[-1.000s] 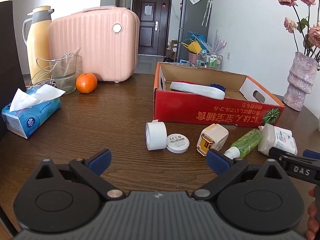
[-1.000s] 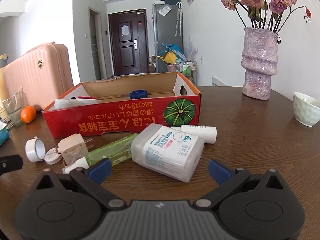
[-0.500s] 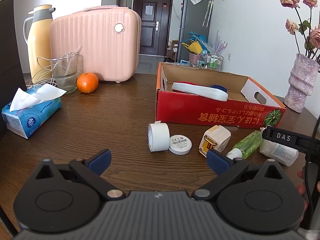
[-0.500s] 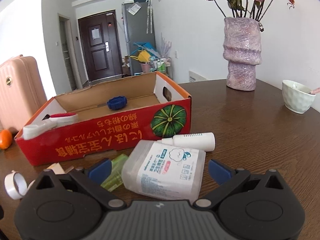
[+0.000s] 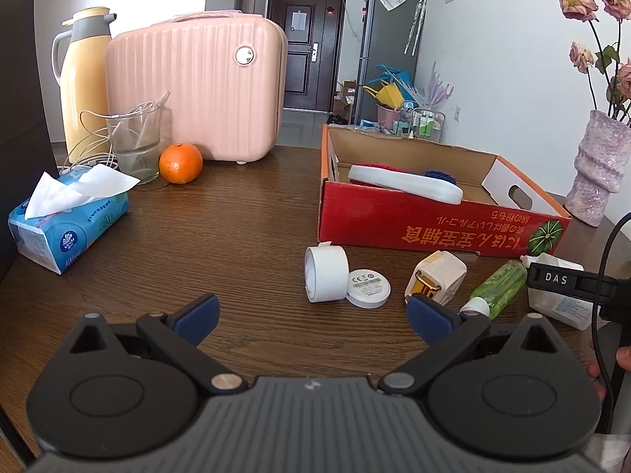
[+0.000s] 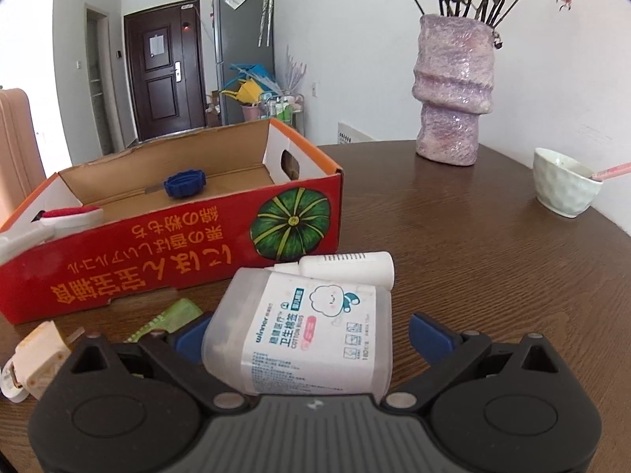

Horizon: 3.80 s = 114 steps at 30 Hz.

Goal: Organize rigid objects
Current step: 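Reach the right tool to the white cotton-pad box and grasp it, then grasp the white tape roll with the left tool while the right tool holds the box, then carry the tape roll and cotton-pad box over the red box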

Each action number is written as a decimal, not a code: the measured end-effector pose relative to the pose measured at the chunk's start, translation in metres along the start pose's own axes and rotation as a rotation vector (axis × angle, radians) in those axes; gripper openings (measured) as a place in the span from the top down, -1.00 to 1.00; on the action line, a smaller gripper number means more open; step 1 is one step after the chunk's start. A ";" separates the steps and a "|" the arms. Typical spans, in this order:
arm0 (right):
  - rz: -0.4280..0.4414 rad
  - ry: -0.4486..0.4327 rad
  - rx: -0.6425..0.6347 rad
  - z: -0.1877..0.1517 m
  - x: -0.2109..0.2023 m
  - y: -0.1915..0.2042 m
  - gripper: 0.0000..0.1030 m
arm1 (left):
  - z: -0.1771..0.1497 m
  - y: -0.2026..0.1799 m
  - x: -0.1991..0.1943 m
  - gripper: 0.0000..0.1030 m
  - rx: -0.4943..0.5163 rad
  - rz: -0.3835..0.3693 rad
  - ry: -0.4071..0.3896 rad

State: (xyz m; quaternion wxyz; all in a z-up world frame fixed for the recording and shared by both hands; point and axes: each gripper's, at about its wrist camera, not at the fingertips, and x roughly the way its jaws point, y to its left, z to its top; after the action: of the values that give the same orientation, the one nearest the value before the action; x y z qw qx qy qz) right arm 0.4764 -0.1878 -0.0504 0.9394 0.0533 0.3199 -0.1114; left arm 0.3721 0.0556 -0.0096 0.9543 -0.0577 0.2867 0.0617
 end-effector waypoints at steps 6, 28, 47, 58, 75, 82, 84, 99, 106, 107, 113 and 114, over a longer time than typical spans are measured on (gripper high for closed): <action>0.073 0.017 0.006 0.003 0.010 -0.014 -0.59 | 0.001 0.001 0.000 -1.00 0.000 0.000 0.000; 0.277 -0.154 -0.078 -0.009 -0.053 -0.018 -0.59 | 0.000 0.001 0.001 -1.00 0.003 -0.003 -0.003; 0.333 -0.203 -0.100 -0.020 -0.074 -0.024 -0.59 | 0.003 -0.003 0.016 -1.00 0.027 0.040 -0.005; 0.327 -0.206 -0.105 -0.022 -0.073 -0.021 -0.59 | 0.015 -0.014 0.051 -0.79 0.022 0.085 0.000; 0.336 -0.207 -0.114 -0.023 -0.071 -0.020 -0.59 | 0.019 -0.009 0.068 0.53 -0.001 0.035 0.071; 0.352 -0.225 -0.114 -0.022 -0.076 -0.021 -0.59 | 0.024 -0.008 0.049 0.53 0.008 0.023 0.014; 0.357 -0.230 -0.113 -0.022 -0.077 -0.021 -0.59 | 0.025 -0.007 0.044 0.53 0.009 0.021 0.000; 0.381 -0.283 -0.125 -0.018 -0.088 -0.019 -0.59 | 0.037 -0.018 0.001 0.53 0.022 -0.025 -0.126; 0.394 -0.327 -0.132 -0.008 -0.091 -0.012 -0.59 | 0.047 -0.028 -0.005 0.53 0.005 -0.043 -0.153; 0.396 -0.332 -0.131 -0.006 -0.091 -0.011 -0.59 | 0.048 -0.029 -0.005 0.53 0.003 -0.047 -0.156; 0.417 -0.349 -0.105 0.006 -0.090 -0.008 -0.59 | 0.060 -0.039 -0.002 0.53 -0.017 -0.060 -0.172; 0.418 -0.353 -0.102 0.008 -0.090 -0.007 -0.59 | 0.062 -0.041 -0.001 0.53 -0.021 -0.062 -0.176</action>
State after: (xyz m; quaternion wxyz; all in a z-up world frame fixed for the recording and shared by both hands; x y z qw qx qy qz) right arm 0.4103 -0.1807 0.0110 0.9847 0.0507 0.1383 0.0936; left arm 0.4116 0.0240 0.0455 0.9766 -0.0707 0.1994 0.0400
